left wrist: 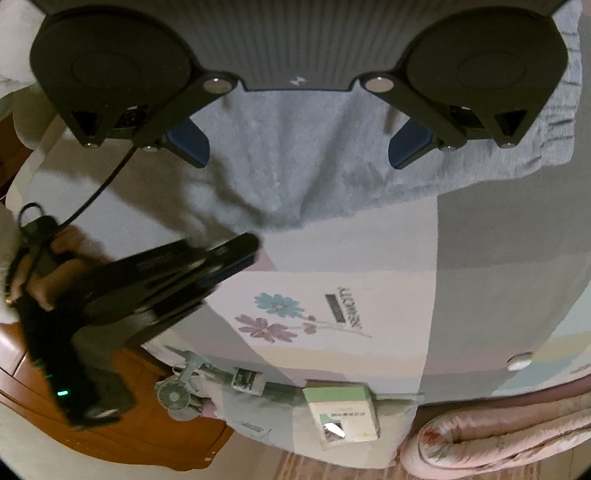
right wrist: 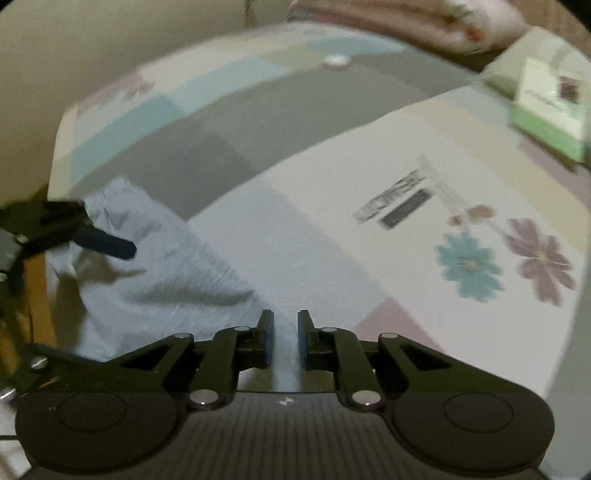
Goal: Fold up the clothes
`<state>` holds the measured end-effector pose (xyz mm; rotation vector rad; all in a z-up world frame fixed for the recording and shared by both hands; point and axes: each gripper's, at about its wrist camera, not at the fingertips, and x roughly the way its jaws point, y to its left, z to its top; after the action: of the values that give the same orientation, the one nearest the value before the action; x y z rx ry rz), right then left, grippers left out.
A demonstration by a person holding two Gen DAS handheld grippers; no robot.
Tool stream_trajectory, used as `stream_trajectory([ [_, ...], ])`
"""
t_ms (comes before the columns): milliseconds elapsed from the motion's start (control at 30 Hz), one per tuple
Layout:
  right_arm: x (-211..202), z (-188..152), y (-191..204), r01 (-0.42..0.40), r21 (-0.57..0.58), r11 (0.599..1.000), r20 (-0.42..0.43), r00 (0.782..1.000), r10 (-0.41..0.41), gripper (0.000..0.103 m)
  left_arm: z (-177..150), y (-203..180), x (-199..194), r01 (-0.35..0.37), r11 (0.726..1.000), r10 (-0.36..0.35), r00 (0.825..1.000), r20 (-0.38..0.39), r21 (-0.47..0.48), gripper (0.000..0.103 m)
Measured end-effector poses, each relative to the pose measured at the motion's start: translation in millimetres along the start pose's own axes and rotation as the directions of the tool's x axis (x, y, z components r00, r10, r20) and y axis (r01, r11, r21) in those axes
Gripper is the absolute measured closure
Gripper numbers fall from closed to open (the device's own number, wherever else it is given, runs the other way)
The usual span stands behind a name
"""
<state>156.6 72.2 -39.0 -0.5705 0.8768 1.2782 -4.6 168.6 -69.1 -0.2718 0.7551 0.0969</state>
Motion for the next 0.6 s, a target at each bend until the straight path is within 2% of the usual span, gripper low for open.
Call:
stream_trajectory([
  [100, -33, -21, -13, 0.073, 0.061, 0.995, 0.018, 0.997, -0.075, 0.069, 6, -9, 1, 0.042, 0.999, -0.043, 0.999, 0.017, 0.031, 0.001],
  [200, -50, -55, -27, 0.124, 0.132, 0.983, -0.013, 0.992, -0.124, 0.062, 11, -22, 8, 0.092, 0.993, -0.094, 0.995, 0.020, 0.070, 0.001],
  [300, -48, -78, -40, 0.171, 0.213, 0.962, -0.043, 0.985, -0.165, 0.062, 16, -36, 25, 0.144, 0.983, -0.144, 0.990, -0.002, 0.110, 0.001],
  [367, -41, -83, -47, 0.160, 0.265, 0.951, -0.027, 0.987, -0.158, 0.061, 15, -39, 37, 0.154, 0.984, -0.152, 0.988, -0.032, 0.088, 0.001],
  [467, -19, -79, -54, 0.184, 0.286, 0.940, -0.019, 0.982, -0.187, 0.059, 5, -35, 48, 0.134, 0.991, -0.130, 0.985, -0.114, 0.028, 0.001],
  [533, -11, -76, -55, 0.195, 0.279, 0.940, 0.006, 0.979, -0.205, 0.050, -8, -34, 42, 0.107, 0.993, -0.099, 0.986, -0.135, 0.054, 0.001],
  [600, -10, -73, -54, 0.204, 0.276, 0.939, -0.003, 0.977, -0.211, 0.048, -16, -37, 36, 0.080, 0.993, -0.065, 0.987, -0.150, 0.090, 0.001],
])
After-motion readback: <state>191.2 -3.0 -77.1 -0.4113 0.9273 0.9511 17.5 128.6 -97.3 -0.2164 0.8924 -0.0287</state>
